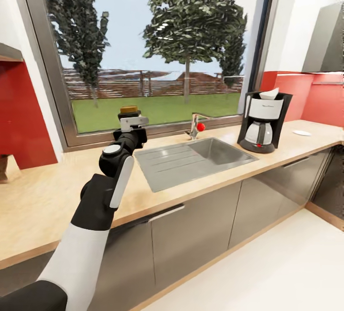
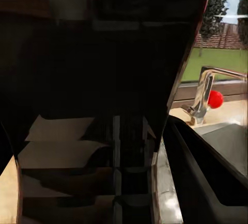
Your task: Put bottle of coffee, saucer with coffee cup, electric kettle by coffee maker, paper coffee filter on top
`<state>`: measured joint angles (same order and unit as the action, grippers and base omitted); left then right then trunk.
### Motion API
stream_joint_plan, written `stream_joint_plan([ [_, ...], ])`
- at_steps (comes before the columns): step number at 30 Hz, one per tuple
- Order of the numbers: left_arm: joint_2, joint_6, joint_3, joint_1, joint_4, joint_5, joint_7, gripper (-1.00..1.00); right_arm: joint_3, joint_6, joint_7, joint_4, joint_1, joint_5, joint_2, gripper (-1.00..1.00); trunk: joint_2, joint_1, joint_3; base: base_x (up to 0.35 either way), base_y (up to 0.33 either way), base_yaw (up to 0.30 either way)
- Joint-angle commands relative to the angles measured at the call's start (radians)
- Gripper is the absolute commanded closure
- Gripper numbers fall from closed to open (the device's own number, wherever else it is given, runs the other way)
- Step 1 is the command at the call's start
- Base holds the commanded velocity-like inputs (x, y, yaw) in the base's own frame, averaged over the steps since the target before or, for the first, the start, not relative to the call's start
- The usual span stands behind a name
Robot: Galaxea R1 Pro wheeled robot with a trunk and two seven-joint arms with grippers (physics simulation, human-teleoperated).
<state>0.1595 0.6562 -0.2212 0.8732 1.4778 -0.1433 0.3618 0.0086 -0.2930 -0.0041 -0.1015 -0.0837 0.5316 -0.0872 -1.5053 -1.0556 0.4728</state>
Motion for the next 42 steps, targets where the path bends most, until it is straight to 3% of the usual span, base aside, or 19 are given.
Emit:
stream_joint_plan([
  [1,0.000,0.004,-0.001,0.001,0.001,-0.007,0.008,1.00,0.001,-0.003,0.000,0.001,-0.001,0.002,0.000,-1.00,-0.001,0.000,0.001,0.044,-0.293,-0.035],
  [18,0.000,0.004,-0.001,0.001,0.000,-0.007,0.008,1.00,0.001,-0.003,-0.001,0.001,-0.001,0.002,0.000,-1.00,-0.001,0.000,0.001,0.004,-0.292,-0.184],
  [26,-0.001,0.005,0.000,0.001,-0.002,-0.006,0.008,1.00,0.001,-0.004,-0.001,0.000,-0.001,0.002,0.000,-1.00,-0.001,0.000,0.001,0.014,-0.079,-0.057],
  [42,-0.001,0.003,-0.001,0.001,-0.020,-0.006,0.009,1.00,0.001,-0.003,0.001,0.000,-0.001,0.002,-0.001,-1.00,-0.001,0.000,0.000,0.282,-0.042,-0.087],
])
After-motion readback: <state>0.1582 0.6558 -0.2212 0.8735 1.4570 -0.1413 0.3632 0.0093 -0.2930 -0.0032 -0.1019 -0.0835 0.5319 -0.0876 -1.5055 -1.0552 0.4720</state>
